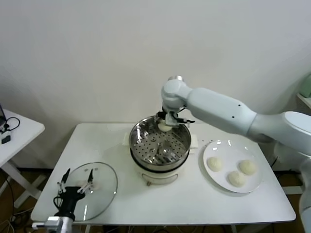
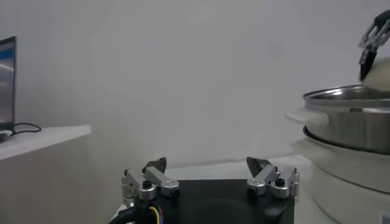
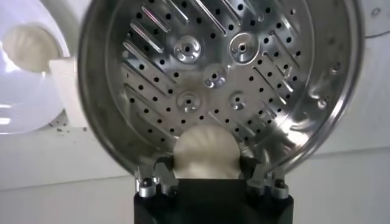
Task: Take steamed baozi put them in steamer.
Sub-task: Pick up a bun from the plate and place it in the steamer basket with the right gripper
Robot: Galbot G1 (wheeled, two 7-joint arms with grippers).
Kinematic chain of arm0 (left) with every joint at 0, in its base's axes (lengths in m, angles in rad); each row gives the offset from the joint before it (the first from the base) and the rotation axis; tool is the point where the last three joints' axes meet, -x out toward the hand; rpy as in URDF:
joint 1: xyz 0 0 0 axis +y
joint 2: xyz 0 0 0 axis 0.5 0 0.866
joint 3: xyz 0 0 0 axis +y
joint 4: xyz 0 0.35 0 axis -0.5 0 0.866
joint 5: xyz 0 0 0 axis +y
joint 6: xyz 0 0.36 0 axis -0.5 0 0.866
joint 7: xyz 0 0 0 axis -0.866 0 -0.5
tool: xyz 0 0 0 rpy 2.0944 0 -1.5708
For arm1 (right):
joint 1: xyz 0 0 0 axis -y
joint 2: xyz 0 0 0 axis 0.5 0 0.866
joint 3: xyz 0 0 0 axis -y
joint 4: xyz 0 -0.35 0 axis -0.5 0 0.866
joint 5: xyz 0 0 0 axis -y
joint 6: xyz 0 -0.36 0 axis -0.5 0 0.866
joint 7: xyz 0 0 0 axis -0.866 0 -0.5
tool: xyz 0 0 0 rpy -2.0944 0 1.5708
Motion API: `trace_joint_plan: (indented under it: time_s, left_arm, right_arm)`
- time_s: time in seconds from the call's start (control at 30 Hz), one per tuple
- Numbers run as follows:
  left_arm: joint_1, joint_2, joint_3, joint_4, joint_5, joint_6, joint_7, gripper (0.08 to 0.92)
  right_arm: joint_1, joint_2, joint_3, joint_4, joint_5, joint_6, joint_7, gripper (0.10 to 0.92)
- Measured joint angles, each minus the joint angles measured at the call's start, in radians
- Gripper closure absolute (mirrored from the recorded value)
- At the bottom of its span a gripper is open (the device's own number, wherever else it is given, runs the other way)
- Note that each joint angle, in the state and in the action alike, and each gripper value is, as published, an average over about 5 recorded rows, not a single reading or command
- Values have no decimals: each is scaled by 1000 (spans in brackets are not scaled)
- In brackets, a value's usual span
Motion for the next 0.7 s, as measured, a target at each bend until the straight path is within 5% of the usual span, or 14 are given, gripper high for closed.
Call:
trace_joint_plan:
  time_s: [0.7]
  left_arm:
    - [16, 0, -16, 19, -17, -11, -4, 177]
  right_arm:
    - [-98, 92, 34, -126, -131, 57, 31, 211]
